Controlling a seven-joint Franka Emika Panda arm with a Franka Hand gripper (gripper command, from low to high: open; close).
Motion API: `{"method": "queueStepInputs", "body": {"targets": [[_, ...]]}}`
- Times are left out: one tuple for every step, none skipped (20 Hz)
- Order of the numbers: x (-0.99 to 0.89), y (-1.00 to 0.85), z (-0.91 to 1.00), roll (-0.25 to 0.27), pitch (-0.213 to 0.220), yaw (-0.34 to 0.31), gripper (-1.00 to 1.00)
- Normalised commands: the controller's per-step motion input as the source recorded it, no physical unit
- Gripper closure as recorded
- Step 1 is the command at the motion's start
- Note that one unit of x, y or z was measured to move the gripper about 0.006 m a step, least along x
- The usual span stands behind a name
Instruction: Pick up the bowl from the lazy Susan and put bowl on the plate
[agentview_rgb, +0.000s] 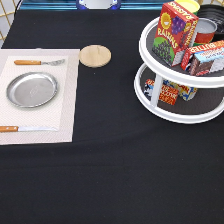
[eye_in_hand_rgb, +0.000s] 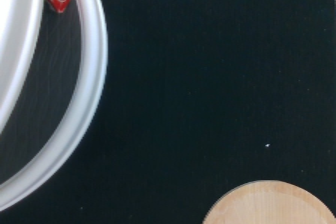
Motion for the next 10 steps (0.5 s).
{"method": "queueStepInputs", "body": {"targets": [[0.00,-0.01,0.00,0.000,0.000,0.000,-1.00],[0.00,-0.06,0.00,0.000,0.000,0.000,-1.00],[0.00,0.00,-0.06,0.018,0.010,0.043,-1.00],[0.15,0.20,0.01,0.000,0.019,0.050,-1.00],[0.42,0.37,0.08,0.000,0.052,0.022,-1.00],[0.37,0.31,0.19,0.051,0.000,0.000,-1.00],[0.51,0.37,0.20,0.089,0.017,0.000,-1.00],[0.54,0.44,0.23,0.092,0.000,-0.018,-1.00],[0.55,0.47,0.19,0.123,0.000,-0.043,-1.00],[0.65,0.37,0.17,0.170,0.038,-0.059,-1.00]]}}
